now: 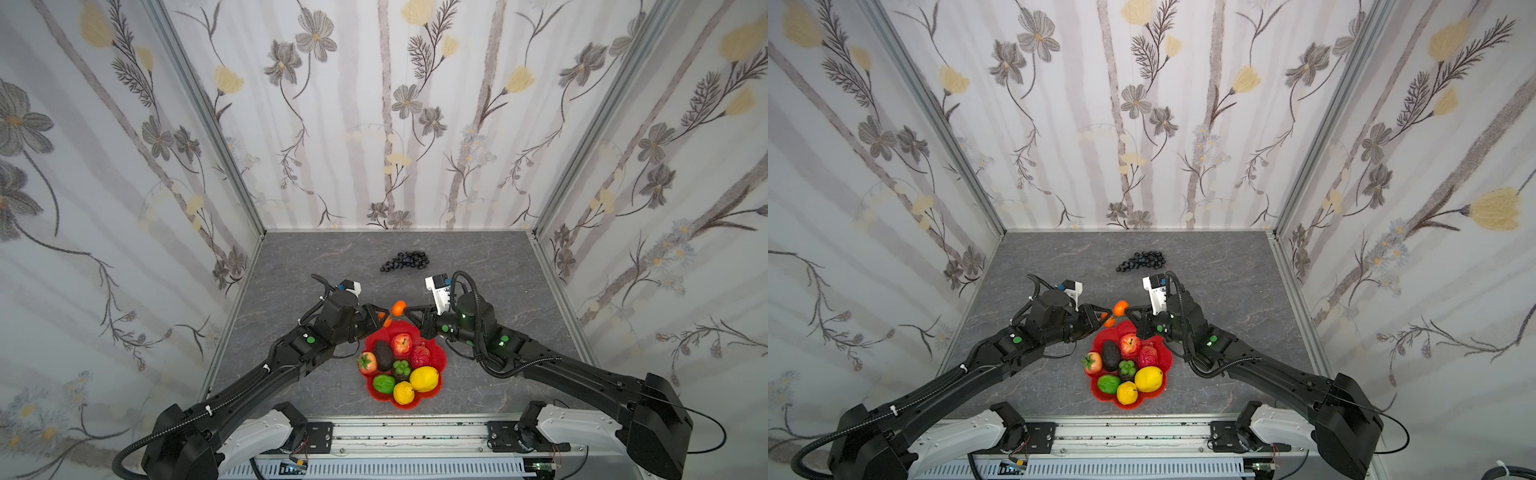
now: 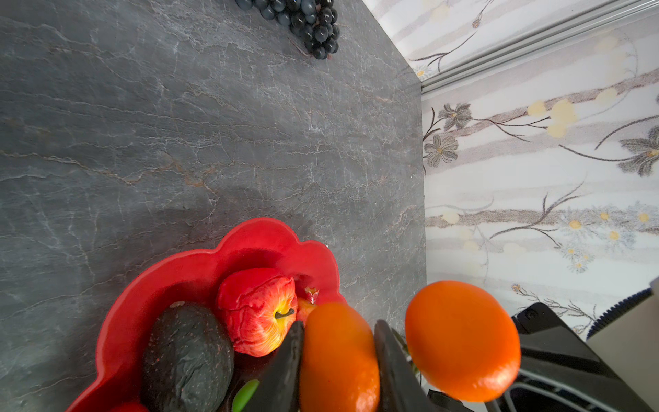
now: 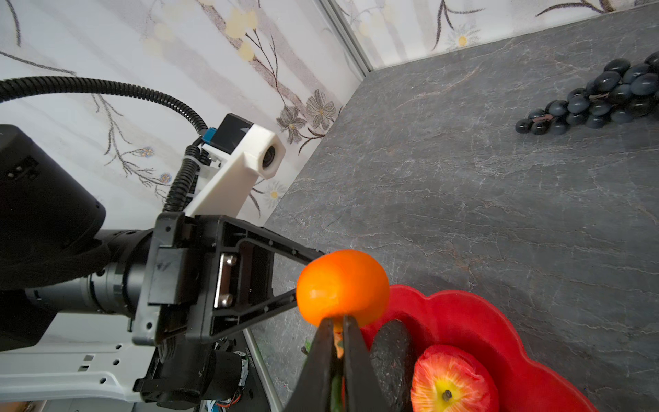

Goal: Arrange fruit in a fruit bowl
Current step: Place the fruits in the fruit bowl.

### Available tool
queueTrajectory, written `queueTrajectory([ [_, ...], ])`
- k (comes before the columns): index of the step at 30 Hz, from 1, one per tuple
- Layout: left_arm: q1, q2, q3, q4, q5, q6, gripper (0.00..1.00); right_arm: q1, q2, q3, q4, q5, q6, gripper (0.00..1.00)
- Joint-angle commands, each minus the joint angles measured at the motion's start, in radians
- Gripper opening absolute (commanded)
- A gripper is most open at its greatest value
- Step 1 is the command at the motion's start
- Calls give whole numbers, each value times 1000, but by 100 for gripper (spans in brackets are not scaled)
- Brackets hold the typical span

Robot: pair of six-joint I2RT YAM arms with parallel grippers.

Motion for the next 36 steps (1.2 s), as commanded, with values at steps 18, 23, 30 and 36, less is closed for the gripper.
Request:
queueTrajectory([
  [18,15,-232,-38,-197,-291,306,75,99,-80,126,-379,229,-107,1],
  [23,34,-419,-126,-256,-461,430,79,167,-81,139,-436,274,-25,0],
  [30,36,-653,-245,-269,-638,517,81,256,-20,149,-434,273,114,0],
  [36,36,-721,-322,-235,-649,553,83,284,41,164,-462,266,203,0],
])
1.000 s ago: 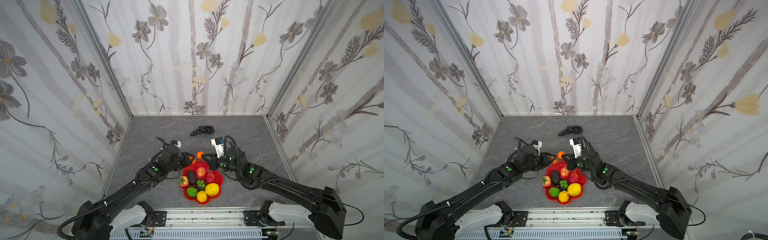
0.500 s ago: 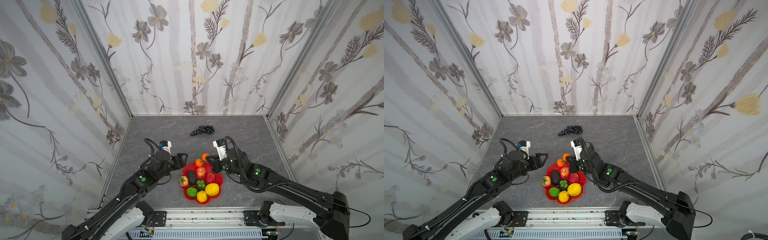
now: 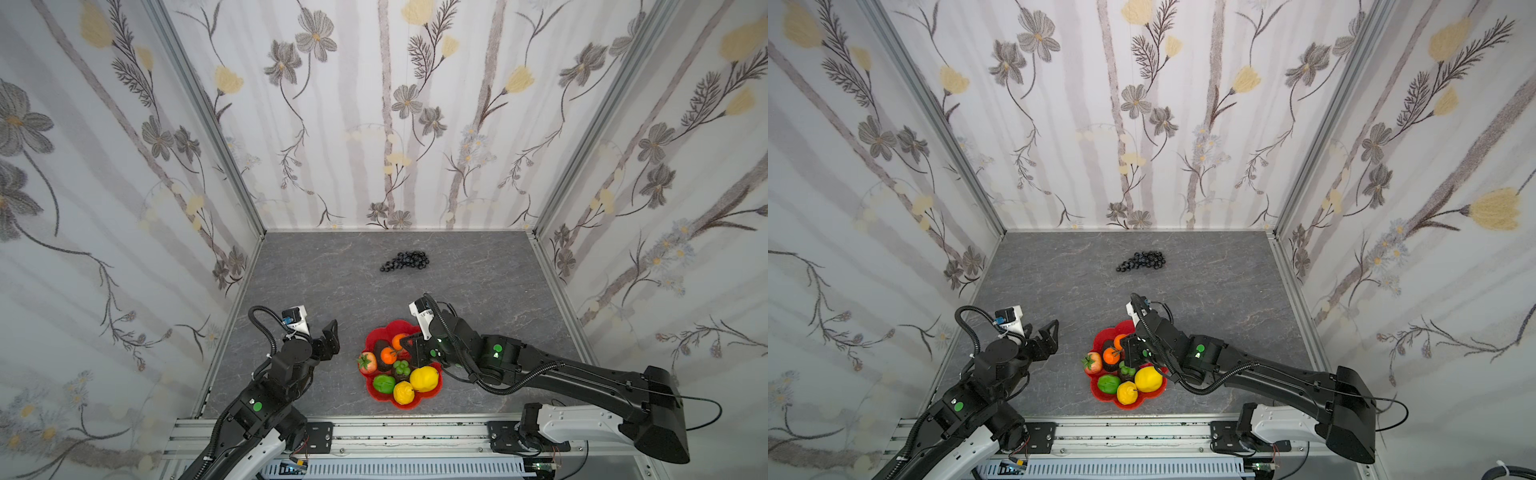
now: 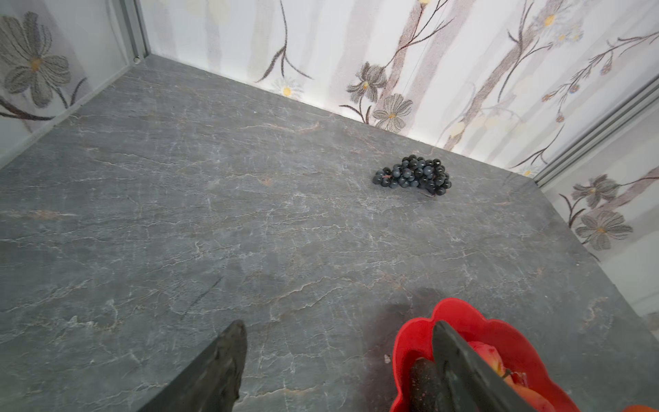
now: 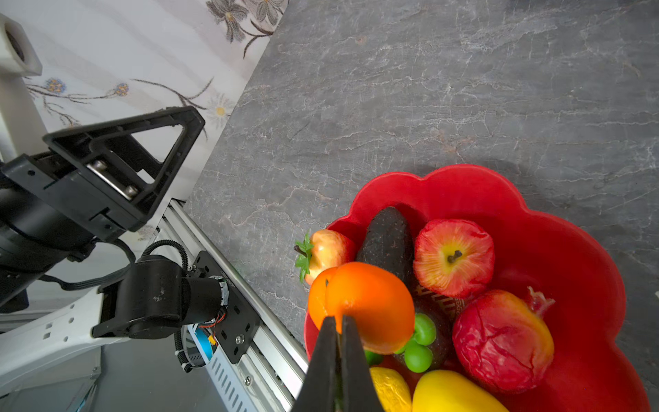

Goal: Arrange fruit in a fruit bowl
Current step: Place the fruits in the fruit bowl.

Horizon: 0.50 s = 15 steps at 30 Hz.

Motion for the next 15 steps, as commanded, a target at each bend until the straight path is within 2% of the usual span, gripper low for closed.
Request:
queueTrajectory([
  [1,1,-11,-24,22,-49,48,84,10,20,8,-10,15,92,0],
  [8,1,-11,-45,33,-47,63,86,10,100,11,-20,-23,186,1],
  [15,2,-10,-50,35,-43,61,86,2,148,14,-11,-22,210,1],
])
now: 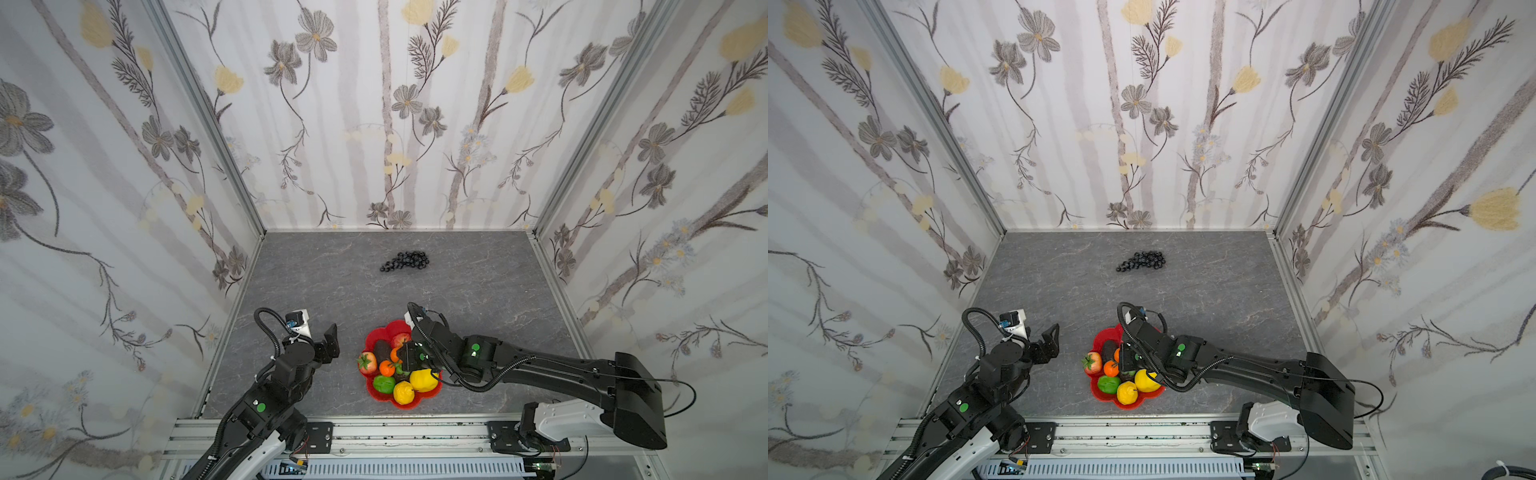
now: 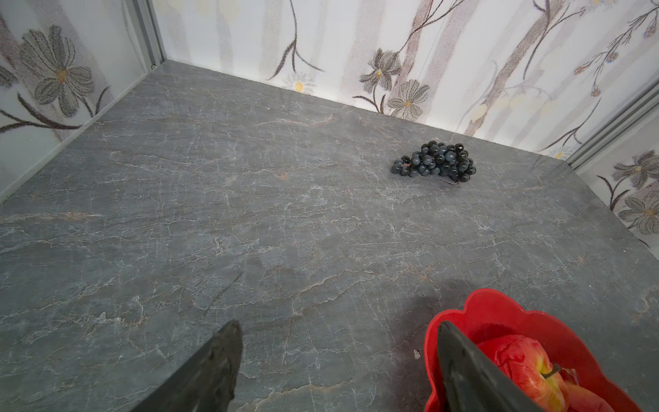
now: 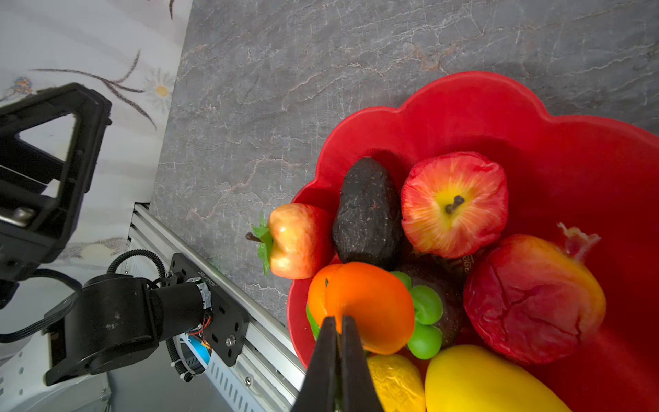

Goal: Arrange fruit in a fruit bowl
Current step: Place the fruits in the fruit bowl.

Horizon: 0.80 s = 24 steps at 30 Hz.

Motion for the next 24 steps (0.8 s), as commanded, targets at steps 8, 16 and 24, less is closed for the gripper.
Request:
queueTrajectory([
  [8,3,10,-9,31,-27,8,86,-37,33,9,13,0,39,0],
  [16,3,32,-14,56,-27,24,87,-48,52,12,-12,1,41,9],
  [24,2,37,-15,59,-32,29,87,-52,45,16,-27,21,19,22],
])
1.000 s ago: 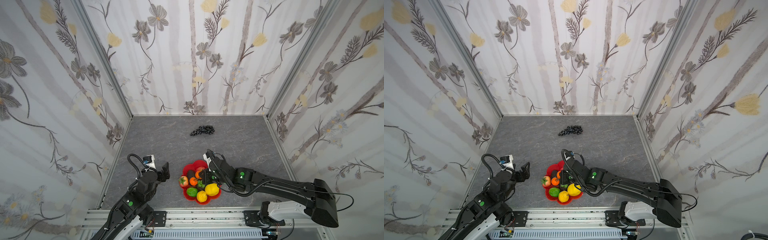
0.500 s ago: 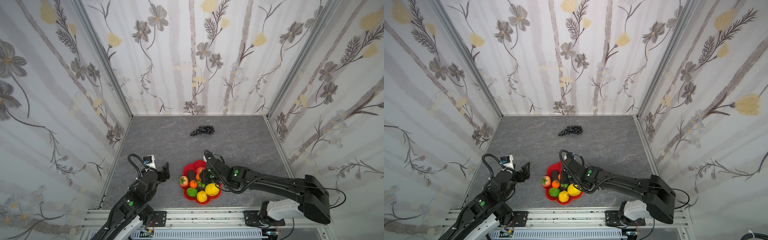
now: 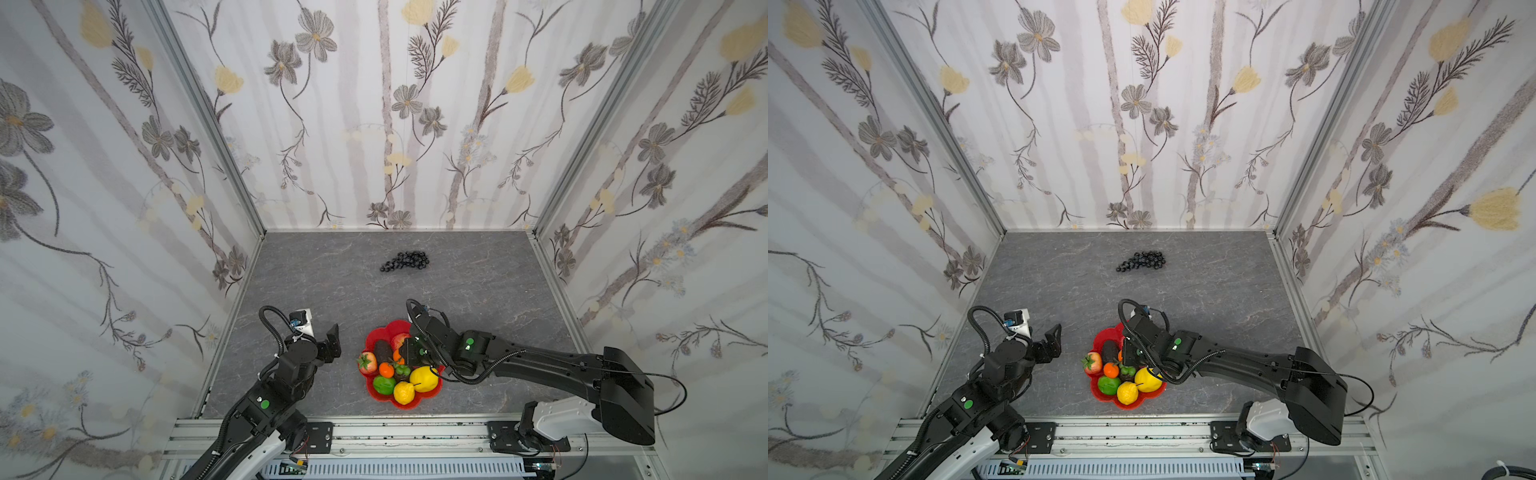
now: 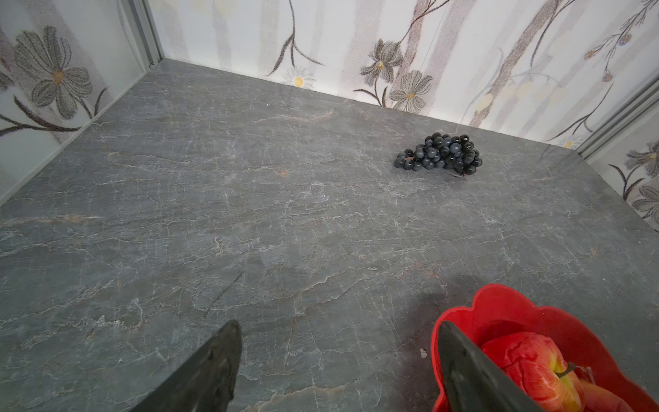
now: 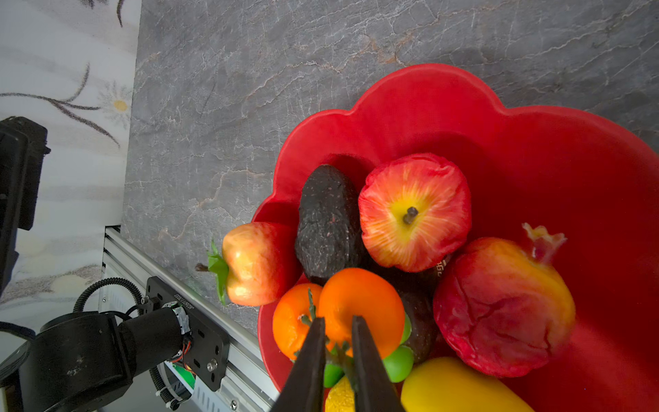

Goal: Arrange fruit in a fruit bowl
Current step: Place the fruits in the fruit bowl.

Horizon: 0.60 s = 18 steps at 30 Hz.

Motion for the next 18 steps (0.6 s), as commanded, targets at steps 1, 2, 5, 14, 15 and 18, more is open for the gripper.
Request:
queueTrajectory([
  [1,0,1,-4,27,-30,8,87,-1,-10,13,-12,31,-17,24],
  [2,1,1,-4,27,-29,9,87,0,-16,16,-20,38,-26,27],
  [5,0,2,-4,26,-32,11,87,-4,-43,25,-54,65,-58,37],
  [14,2,34,-7,55,-19,30,87,-127,-180,11,-85,62,-190,48],
  [15,3,41,-7,58,-16,32,87,-155,-195,10,-83,58,-206,48],
  [18,2,52,-10,73,-4,41,88,-240,-226,17,-59,44,-261,50],
])
